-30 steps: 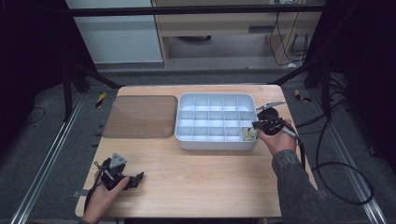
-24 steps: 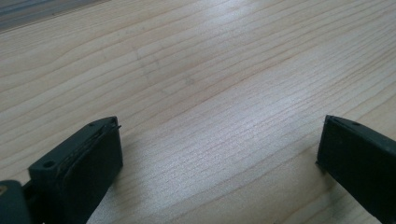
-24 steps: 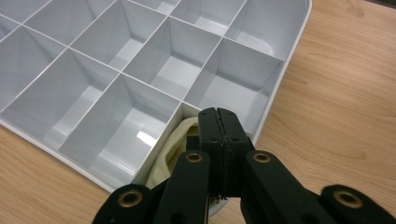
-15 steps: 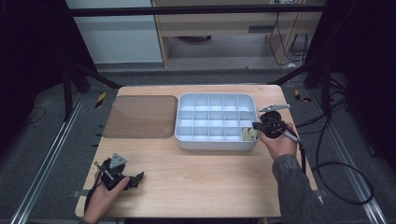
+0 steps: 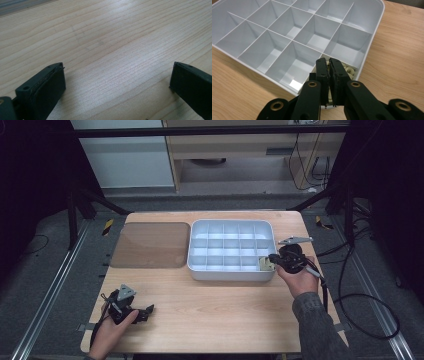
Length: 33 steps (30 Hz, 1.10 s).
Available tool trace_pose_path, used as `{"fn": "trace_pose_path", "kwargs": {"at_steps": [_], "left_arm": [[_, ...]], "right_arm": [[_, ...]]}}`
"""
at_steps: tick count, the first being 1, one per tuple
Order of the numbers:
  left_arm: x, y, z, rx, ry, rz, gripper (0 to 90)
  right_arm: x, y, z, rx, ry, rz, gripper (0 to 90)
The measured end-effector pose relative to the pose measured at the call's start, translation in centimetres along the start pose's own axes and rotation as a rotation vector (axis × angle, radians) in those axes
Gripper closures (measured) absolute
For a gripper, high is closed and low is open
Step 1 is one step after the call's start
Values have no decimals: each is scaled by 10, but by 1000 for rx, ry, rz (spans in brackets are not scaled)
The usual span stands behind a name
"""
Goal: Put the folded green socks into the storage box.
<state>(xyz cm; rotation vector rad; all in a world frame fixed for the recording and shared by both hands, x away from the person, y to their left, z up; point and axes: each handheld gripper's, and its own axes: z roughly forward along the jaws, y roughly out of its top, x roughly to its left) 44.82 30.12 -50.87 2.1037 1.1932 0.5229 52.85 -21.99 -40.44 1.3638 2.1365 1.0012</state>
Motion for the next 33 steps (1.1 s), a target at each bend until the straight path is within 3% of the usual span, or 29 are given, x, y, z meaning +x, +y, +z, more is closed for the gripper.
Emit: {"fn": "trace_pose_path", "kwargs": {"at_steps": [9,33], "left_arm": [[0,0,0,0,0,-1,0],[-1,0,0,-2,-1,-1,0]], "right_arm": [[6,-4,-8,-11,16,-6,793],[13,-10,-20,-34,26,37,353]]}}
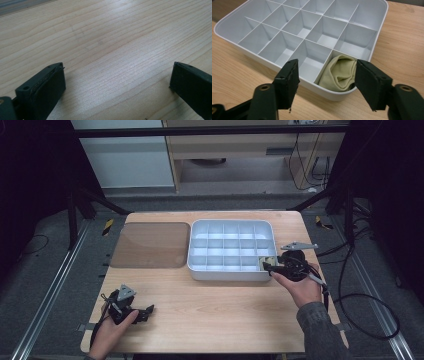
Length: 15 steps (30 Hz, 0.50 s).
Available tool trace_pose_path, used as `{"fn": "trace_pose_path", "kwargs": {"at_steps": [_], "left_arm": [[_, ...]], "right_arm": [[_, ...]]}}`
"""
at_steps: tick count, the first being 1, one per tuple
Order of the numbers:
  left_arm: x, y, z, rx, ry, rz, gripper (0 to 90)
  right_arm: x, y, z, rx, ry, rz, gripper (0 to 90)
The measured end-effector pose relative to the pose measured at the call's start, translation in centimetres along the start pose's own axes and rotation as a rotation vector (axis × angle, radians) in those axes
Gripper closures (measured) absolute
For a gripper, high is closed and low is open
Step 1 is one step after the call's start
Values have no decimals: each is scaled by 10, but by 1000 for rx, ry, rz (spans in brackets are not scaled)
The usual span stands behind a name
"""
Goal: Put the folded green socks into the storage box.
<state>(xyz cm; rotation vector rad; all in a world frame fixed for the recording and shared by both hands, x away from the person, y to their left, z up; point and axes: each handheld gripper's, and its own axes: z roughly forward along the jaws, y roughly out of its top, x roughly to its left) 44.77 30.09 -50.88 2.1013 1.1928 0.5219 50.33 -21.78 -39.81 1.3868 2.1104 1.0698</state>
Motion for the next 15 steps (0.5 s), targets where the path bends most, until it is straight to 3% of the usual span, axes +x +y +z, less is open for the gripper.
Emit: {"fn": "trace_pose_path", "kwargs": {"at_steps": [15], "left_arm": [[0,0,0,2,0,4,0]], "right_arm": [[2,-16,-13,-48,-19,2,119]]}}
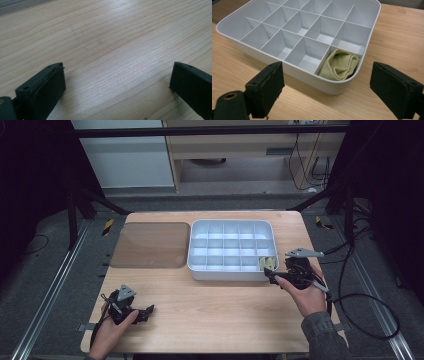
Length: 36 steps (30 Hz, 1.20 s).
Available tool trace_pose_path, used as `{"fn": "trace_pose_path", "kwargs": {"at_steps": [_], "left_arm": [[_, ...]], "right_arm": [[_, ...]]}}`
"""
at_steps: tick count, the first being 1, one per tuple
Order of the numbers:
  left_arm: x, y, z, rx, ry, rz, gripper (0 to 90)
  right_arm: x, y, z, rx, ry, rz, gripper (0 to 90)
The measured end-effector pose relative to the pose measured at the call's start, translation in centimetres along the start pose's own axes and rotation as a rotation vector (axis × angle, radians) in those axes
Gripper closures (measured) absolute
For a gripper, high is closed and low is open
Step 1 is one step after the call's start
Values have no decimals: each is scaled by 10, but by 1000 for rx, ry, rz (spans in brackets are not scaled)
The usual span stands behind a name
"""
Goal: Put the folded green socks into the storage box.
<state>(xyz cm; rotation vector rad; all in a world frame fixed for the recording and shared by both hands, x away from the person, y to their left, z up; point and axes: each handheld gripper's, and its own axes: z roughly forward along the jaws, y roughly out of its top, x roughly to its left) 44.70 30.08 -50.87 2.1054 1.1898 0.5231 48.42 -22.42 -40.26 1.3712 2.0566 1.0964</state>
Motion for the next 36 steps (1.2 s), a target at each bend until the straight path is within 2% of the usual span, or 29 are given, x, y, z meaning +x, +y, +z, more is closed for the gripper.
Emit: {"fn": "trace_pose_path", "kwargs": {"at_steps": [9,12,21,30,36], "left_arm": [[0,0,0,0,-3,2,0],[0,0,0,0,-2,2,0],[-1,0,0,-1,0,4,0],[-1,0,-1,0,-1,4,0],[-1,0,-1,-1,-1,4,0]], "right_arm": [[8,-27,-7,-12,8,-40,95],[8,-40,-6,-1,12,-20,92],[8,-77,2,60,18,-16,84],[7,-101,18,139,-1,-20,85],[5,-111,24,157,-15,-8,85]]}}
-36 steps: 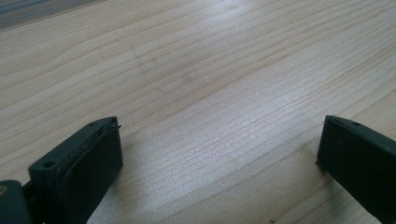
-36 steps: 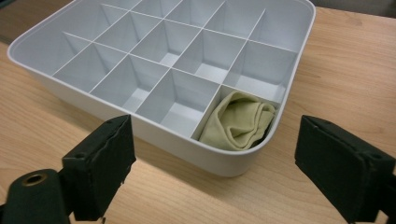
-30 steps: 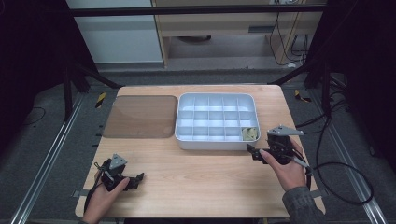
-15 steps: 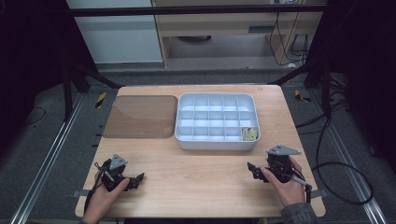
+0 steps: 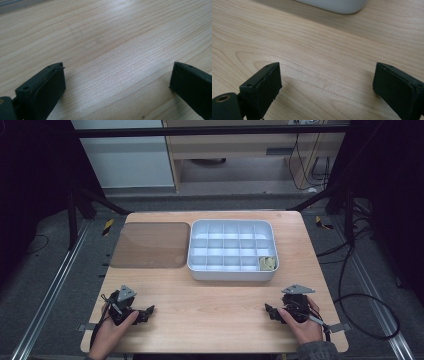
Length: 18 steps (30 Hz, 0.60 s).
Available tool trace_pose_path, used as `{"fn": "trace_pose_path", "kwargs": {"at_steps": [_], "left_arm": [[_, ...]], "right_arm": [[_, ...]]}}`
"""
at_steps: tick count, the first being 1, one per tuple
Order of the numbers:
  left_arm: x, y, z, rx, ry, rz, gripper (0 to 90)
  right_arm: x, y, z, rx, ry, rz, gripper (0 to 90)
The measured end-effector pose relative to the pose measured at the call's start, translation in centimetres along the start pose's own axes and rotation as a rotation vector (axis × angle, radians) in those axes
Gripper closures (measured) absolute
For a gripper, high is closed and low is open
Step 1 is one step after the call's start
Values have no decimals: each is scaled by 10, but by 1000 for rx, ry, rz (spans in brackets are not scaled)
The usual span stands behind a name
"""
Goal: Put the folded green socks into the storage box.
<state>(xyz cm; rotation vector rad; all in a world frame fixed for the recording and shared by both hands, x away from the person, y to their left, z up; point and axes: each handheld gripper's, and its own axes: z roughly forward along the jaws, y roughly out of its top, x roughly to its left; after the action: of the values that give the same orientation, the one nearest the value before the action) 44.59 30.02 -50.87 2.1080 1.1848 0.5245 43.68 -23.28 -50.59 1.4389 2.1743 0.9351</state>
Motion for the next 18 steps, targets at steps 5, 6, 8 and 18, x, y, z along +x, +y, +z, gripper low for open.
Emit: {"fn": "trace_pose_path", "kwargs": {"at_steps": [5,6,8,18], "left_arm": [[0,0,0,0,0,0,0],[0,0,0,0,0,0,0],[0,0,0,0,0,0,0],[0,1,0,0,-1,0,0]], "right_arm": [[0,0,2,-3,-16,-15,81],[0,0,2,-5,-16,-13,79],[0,0,3,-9,-21,-20,78],[0,0,10,-42,-44,-43,46]]}}
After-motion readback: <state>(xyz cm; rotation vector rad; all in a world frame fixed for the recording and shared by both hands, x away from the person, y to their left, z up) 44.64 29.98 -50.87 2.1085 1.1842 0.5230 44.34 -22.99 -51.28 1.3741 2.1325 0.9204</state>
